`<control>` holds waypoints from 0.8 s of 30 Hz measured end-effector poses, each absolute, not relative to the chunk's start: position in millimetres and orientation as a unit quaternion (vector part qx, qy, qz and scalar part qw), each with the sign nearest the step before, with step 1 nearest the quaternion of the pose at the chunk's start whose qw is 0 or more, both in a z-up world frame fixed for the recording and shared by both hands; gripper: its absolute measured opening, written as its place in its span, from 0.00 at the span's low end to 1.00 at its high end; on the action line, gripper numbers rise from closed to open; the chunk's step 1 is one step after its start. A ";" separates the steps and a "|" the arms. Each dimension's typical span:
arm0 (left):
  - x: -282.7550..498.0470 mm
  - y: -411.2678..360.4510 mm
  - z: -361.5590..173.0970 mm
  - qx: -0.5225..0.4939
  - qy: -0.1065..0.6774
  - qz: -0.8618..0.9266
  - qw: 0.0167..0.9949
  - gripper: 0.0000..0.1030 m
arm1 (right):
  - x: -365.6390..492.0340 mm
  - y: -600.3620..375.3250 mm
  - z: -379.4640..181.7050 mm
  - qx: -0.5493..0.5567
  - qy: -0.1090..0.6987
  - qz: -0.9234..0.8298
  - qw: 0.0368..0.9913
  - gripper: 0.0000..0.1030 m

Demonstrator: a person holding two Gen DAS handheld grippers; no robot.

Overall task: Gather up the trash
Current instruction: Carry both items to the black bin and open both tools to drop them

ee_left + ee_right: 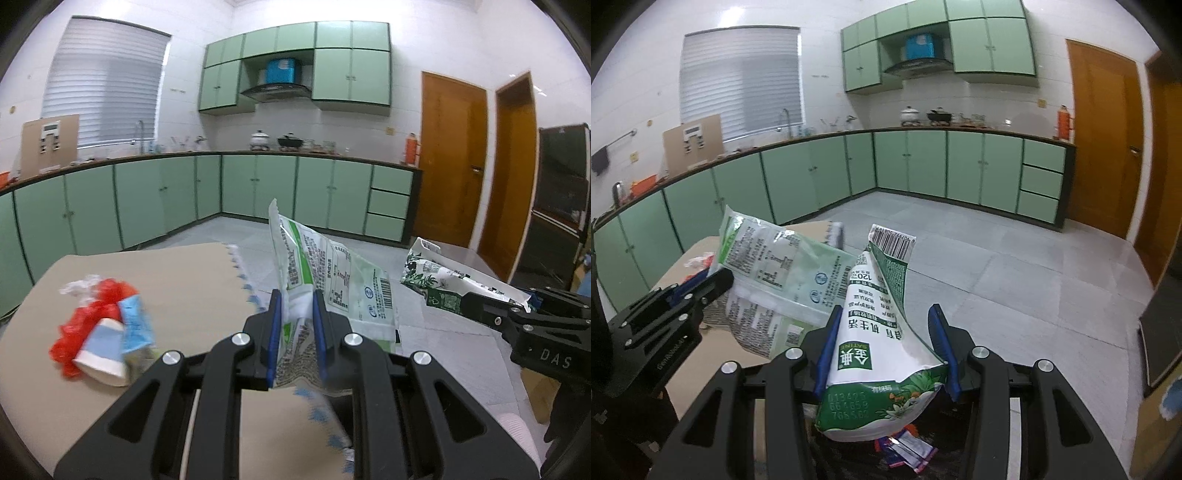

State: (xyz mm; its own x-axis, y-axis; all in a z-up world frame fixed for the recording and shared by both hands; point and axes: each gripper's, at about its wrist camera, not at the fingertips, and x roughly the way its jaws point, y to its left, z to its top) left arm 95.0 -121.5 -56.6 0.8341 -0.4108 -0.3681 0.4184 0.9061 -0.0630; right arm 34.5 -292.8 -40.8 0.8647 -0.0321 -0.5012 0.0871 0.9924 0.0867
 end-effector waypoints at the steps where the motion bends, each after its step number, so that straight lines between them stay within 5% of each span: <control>1: 94.5 -125.2 -59.8 0.012 0.191 -0.221 0.956 0.15 | 33.5 -297.3 -43.1 0.056 0.260 -0.035 0.963 0.45; 14: 131.5 -202.5 -113.0 0.065 0.269 -0.252 0.927 0.17 | 44.7 -357.1 -112.5 0.090 0.330 -0.088 0.936 0.45; 24: 148.2 -223.1 -144.0 0.094 0.312 -0.244 0.914 0.31 | 76.4 -369.1 -165.6 0.092 0.389 -0.087 0.912 0.46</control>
State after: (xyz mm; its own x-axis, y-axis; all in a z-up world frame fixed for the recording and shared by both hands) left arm 148.2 -223.1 -144.0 0.6869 -0.3868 -0.6152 0.5038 0.8636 0.0195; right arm 76.4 -369.1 -165.6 0.6821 -0.0876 -0.7260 0.2315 0.9676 0.1007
